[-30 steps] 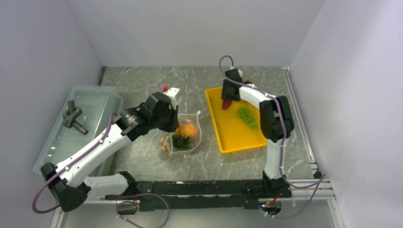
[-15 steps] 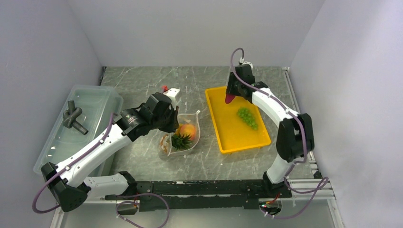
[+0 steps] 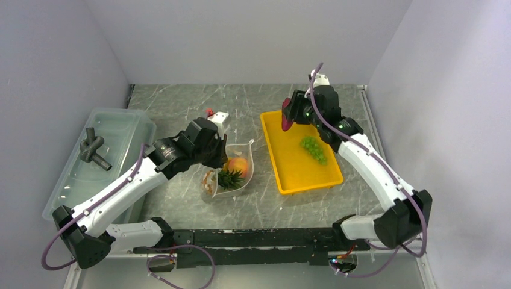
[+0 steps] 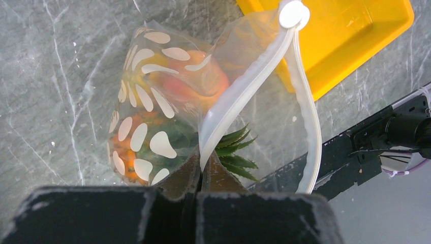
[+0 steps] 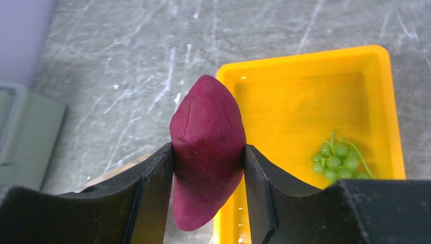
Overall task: Place the food in the zip-top bag and seal the zipper
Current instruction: Pick up the fake vegetable from the bin, then place the fake vegetable in the zipper food storage bag.
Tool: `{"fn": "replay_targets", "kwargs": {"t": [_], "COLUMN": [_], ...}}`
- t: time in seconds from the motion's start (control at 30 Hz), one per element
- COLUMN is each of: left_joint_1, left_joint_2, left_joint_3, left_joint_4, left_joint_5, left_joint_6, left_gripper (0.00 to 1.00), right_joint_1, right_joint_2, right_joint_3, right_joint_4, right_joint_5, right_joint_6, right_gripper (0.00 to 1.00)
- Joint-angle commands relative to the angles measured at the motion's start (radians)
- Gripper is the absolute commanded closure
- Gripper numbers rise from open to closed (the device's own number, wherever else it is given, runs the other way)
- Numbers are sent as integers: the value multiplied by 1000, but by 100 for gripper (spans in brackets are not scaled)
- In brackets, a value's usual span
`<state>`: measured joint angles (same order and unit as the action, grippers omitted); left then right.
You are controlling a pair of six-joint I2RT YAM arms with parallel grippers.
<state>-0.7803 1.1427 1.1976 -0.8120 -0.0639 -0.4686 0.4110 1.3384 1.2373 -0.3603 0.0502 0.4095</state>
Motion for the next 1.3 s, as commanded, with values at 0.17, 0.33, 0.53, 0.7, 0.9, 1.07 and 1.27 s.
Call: {"fn": "replay_targets", "kwargs": {"t": [0.17,0.33,0.53,0.7,0.9,1.07,1.27], "left_joint_1": [1,1,1,0,0,1,1], "left_joint_2": [-14,-20,-31,-38,-35,-34,-29], "left_joint_3": [-15,-19,-22,-21,-16,-15,4], "left_joint_4": [37,38,30,28,27,27,16], "left_joint_5": [7,9,6,9,17,12,9], "left_joint_6": [-13,-17,-19,-22,-20,-19,-16], "left_gripper": [100,100,100,100,100,100,100], "right_joint_1": [158,219,270,328,384,419,477], "right_joint_2": [-154,-193,-217,-231,-243,-245,-231], "right_joint_3": [10,6,-9,-1,-26,-67,-95], "right_joint_4": [-13,-4,25,44,73,112,124], "right_joint_5": [-25,-42,-105,-147,-186,-181,-184], "right_joint_6": [-64,-78,-75,-78,-63,-32,-38], "right_gripper": [81,81,81,82,82,82,83]}}
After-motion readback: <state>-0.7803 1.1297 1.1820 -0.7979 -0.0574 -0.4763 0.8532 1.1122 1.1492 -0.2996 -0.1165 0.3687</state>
